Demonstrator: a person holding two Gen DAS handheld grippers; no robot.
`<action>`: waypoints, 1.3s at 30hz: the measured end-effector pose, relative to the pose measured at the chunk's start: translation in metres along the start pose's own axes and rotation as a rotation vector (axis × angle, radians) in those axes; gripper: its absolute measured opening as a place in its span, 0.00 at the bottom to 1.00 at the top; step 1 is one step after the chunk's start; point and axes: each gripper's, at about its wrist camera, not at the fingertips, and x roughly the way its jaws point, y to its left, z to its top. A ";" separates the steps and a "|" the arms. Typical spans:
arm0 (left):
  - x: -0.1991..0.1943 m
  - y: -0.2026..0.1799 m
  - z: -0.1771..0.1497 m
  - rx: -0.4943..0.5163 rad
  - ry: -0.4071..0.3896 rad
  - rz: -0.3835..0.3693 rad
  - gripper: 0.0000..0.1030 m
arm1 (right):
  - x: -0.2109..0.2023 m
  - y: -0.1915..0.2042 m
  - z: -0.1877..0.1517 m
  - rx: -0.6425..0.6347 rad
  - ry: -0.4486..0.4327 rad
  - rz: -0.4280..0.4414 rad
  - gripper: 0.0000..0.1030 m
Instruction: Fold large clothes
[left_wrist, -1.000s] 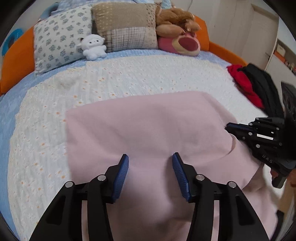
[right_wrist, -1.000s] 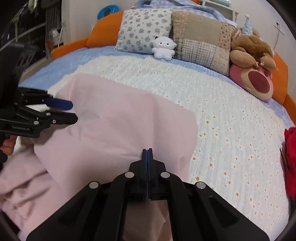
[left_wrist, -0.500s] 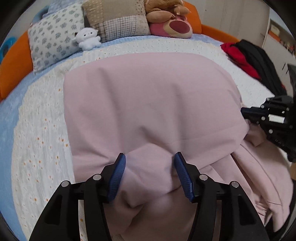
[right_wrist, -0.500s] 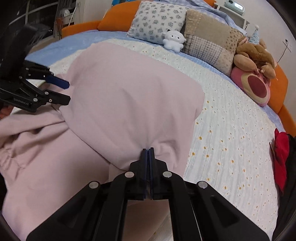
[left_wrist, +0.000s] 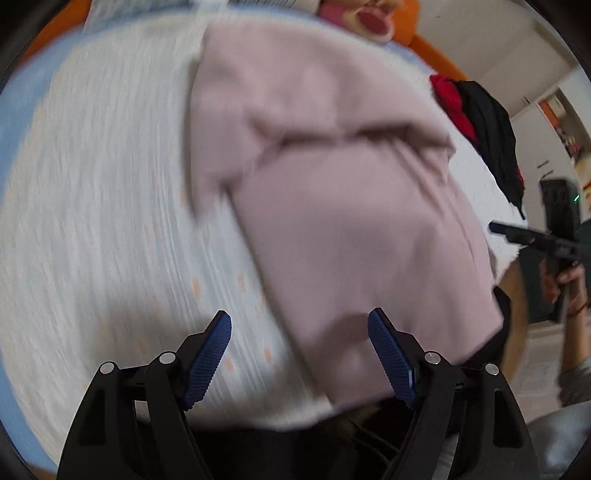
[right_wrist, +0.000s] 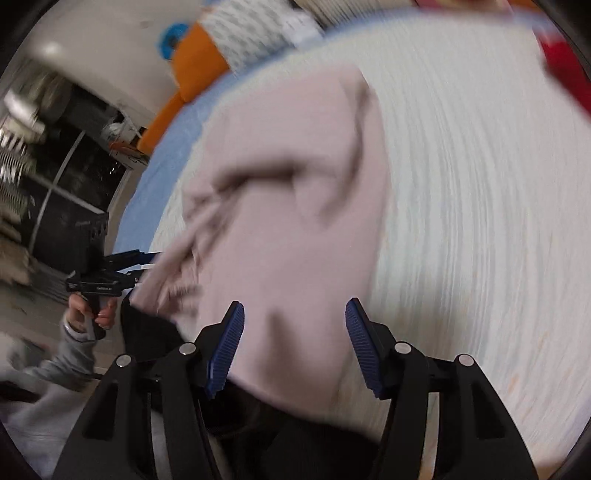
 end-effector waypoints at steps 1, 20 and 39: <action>0.004 0.000 -0.006 -0.006 0.024 -0.011 0.76 | 0.007 -0.006 -0.008 0.034 0.031 0.001 0.55; 0.023 -0.020 -0.018 0.036 0.031 -0.036 0.14 | 0.025 0.005 -0.006 0.129 0.056 0.217 0.05; -0.086 0.018 0.164 -0.035 -0.203 -0.345 0.10 | -0.041 0.029 0.191 0.110 -0.283 0.438 0.04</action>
